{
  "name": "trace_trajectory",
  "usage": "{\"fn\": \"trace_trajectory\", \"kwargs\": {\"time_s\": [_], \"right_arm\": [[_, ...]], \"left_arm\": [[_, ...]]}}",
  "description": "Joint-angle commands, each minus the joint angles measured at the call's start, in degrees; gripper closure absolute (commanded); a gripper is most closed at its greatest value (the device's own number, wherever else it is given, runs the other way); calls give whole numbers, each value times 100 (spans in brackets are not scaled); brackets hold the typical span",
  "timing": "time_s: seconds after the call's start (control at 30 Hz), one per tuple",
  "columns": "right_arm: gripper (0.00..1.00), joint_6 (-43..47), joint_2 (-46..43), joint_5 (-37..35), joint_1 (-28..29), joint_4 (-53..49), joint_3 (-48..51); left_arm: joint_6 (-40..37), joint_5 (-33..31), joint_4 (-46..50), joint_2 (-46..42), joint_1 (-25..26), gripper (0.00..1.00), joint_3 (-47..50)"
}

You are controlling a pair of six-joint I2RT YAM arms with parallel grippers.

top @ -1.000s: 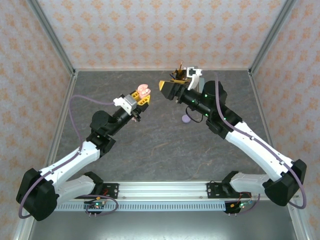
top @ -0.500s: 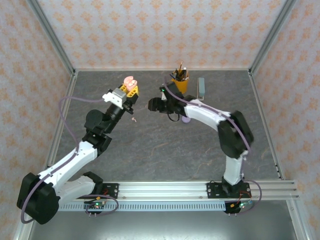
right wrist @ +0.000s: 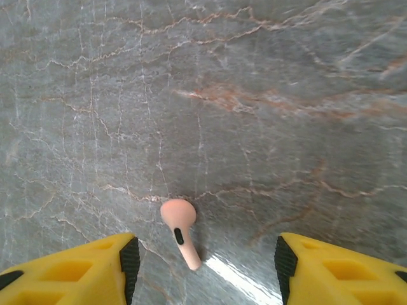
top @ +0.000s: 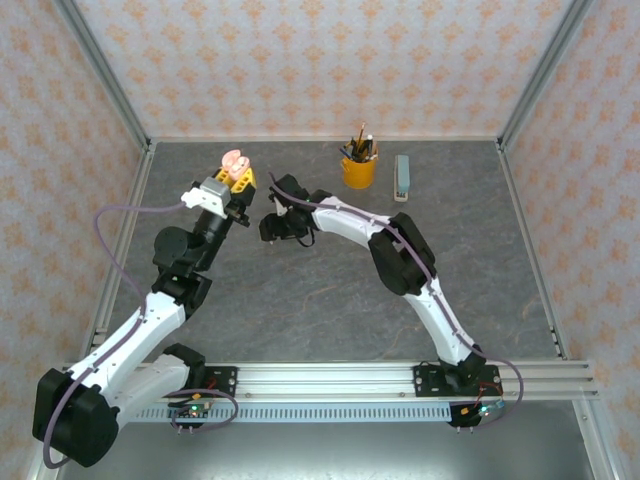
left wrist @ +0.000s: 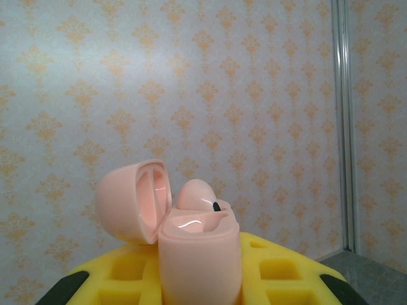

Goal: Insert the wireless bluetooth earbuds into the charging case

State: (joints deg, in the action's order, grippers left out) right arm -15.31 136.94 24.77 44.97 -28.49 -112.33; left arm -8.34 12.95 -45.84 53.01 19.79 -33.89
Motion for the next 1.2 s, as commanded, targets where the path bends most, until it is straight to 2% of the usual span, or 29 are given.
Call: {"fn": "trace_trajectory", "kwargs": {"time_s": [0.0,0.37,0.67,0.9,1.17], "right_arm": [[41,236,261,-282,49,-449,-347],[45,587,976,-978,341,-1159,-1322],[52,718,1184,-1712,590,-1506,-1449],[56,715,1343,-1856,697,-1612,-1651],[73,559,1212,-1704,723,-1542,-1429]], "left_arm": [[146,-113,-134,-57,-71,100,58],[183,-134,-231,-67,-159,100,109],[261,-135,-276,-72,-184,100,111],[342,-144,-313,-72,-186,100,136],[341,-139,-250,-133,-188,100,137]]}}
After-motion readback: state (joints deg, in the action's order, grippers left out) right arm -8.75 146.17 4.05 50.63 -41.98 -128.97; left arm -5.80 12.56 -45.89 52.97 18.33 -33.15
